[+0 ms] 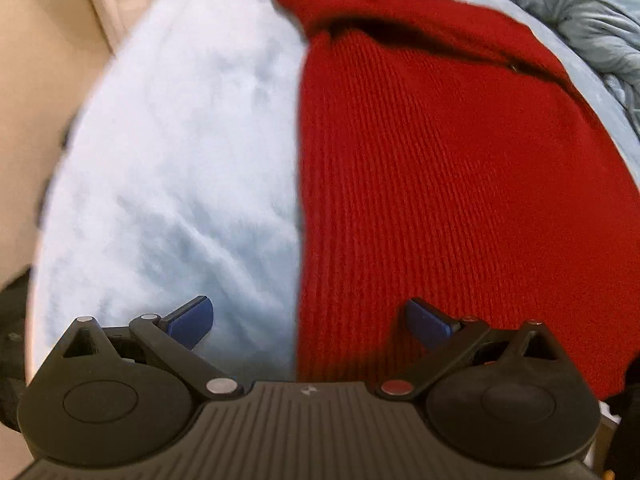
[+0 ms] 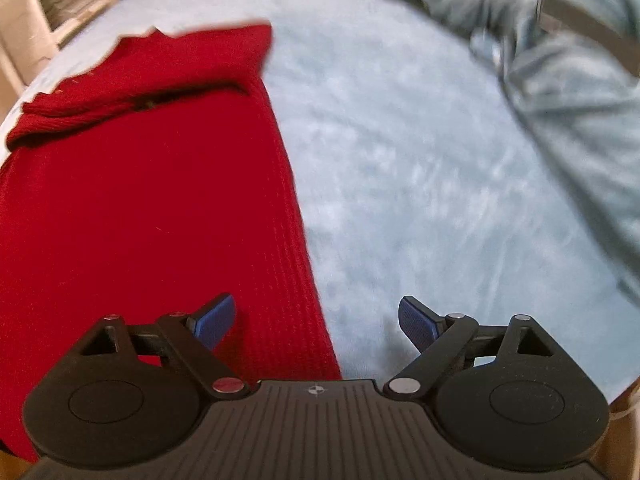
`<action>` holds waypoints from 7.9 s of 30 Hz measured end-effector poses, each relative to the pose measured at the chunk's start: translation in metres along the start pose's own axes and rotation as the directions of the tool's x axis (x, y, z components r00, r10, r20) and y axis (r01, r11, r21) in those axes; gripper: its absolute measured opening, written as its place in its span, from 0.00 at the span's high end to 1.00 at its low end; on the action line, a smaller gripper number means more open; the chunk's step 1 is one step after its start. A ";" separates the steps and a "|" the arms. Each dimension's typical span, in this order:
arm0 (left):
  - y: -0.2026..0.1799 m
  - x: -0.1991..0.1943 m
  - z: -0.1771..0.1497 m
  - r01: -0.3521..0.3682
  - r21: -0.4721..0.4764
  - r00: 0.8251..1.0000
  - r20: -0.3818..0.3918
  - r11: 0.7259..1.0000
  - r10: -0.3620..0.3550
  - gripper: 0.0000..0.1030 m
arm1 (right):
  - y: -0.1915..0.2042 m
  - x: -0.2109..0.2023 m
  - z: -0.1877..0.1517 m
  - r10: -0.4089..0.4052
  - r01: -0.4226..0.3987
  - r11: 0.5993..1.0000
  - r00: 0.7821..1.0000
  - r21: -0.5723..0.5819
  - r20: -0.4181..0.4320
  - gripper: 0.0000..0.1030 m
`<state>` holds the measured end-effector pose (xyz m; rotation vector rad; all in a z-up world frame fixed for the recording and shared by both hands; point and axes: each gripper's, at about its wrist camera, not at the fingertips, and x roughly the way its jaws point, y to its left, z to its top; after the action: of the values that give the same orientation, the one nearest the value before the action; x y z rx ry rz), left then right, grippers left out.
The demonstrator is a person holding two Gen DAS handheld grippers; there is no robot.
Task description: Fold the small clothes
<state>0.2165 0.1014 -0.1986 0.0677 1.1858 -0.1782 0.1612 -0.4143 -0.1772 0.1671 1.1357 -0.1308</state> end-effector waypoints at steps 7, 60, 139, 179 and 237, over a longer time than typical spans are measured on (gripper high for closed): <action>-0.010 -0.004 -0.017 0.119 0.061 0.993 -0.028 0.991 -0.117 0.00 | 0.012 0.014 -0.037 0.167 -0.170 0.985 0.979 -0.012 -0.120 0.10; 0.026 -0.146 0.025 0.324 -0.268 0.935 0.239 0.907 -0.263 0.94 | 0.020 -0.118 0.021 0.377 -0.364 0.880 0.926 0.305 0.018 0.87; 0.038 -0.036 0.066 0.035 -0.277 0.978 0.209 0.960 0.024 0.19 | 0.008 -0.022 0.025 0.015 -0.081 0.906 0.987 0.416 0.160 0.49; -0.129 -0.204 -0.066 -0.115 -0.053 0.919 0.374 0.992 0.126 0.00 | 0.134 -0.192 -0.143 0.255 -0.285 0.958 0.886 0.022 0.388 0.22; 0.027 -0.035 0.030 -0.334 -0.429 0.907 0.095 0.839 0.410 0.00 | 0.015 0.033 -0.006 0.184 -0.347 0.617 0.936 0.706 0.299 0.77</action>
<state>0.2362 0.1271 -0.1560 -0.0807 0.9819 0.4041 0.1722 -0.3992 -0.2088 1.0571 0.7783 -0.3448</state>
